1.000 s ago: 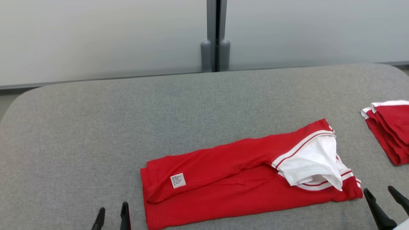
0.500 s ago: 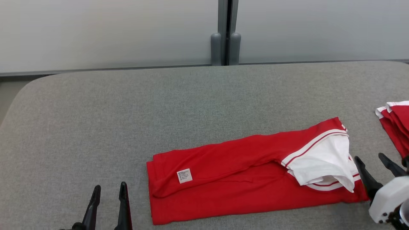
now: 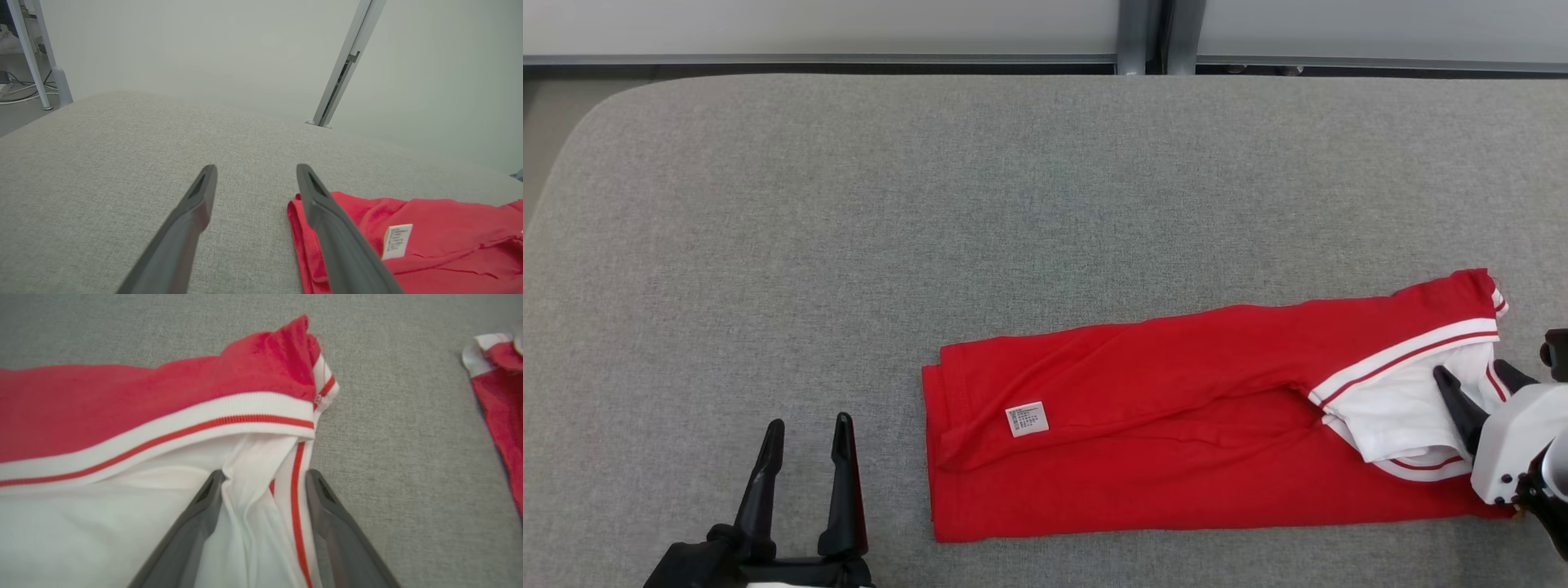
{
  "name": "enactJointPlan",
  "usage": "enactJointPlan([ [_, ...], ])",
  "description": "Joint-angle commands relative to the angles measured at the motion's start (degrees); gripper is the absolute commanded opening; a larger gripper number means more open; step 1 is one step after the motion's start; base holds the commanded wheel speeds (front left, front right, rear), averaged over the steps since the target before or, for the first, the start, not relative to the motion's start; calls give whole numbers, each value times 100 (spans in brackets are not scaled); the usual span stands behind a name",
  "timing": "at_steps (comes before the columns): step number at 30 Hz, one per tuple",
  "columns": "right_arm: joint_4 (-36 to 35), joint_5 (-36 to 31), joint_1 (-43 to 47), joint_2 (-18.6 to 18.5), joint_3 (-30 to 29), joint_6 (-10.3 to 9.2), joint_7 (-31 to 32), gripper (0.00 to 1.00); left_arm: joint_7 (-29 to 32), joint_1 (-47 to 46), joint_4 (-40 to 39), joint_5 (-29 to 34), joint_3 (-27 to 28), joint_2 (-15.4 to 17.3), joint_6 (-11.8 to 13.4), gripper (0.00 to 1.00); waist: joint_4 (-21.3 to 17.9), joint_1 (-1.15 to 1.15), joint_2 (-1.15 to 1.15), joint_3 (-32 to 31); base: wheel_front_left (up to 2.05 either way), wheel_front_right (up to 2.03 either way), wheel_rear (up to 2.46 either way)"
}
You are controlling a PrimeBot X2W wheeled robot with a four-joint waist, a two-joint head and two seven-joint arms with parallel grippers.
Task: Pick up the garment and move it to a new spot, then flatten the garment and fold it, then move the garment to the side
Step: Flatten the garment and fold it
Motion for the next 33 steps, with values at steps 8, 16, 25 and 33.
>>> enactJointPlan([
  [8,606,423,-54,170,72,-2,640,100,-23,-159,2,-44,-108,13,74,100,33,0,0,62,0,0,0],
  [16,418,709,218,46,105,-2,887,100,-23,-117,15,-109,-154,13,135,100,-12,0,0,-16,0,0,0],
  [25,213,985,208,208,329,-2,1201,44,-24,-219,33,-101,-173,11,113,100,-25,0,0,21,0,0,0],
  [33,118,1821,7,-29,362,0,860,0,-24,-157,150,-111,-158,13,52,100,-68,0,0,-195,0,0,0],
])
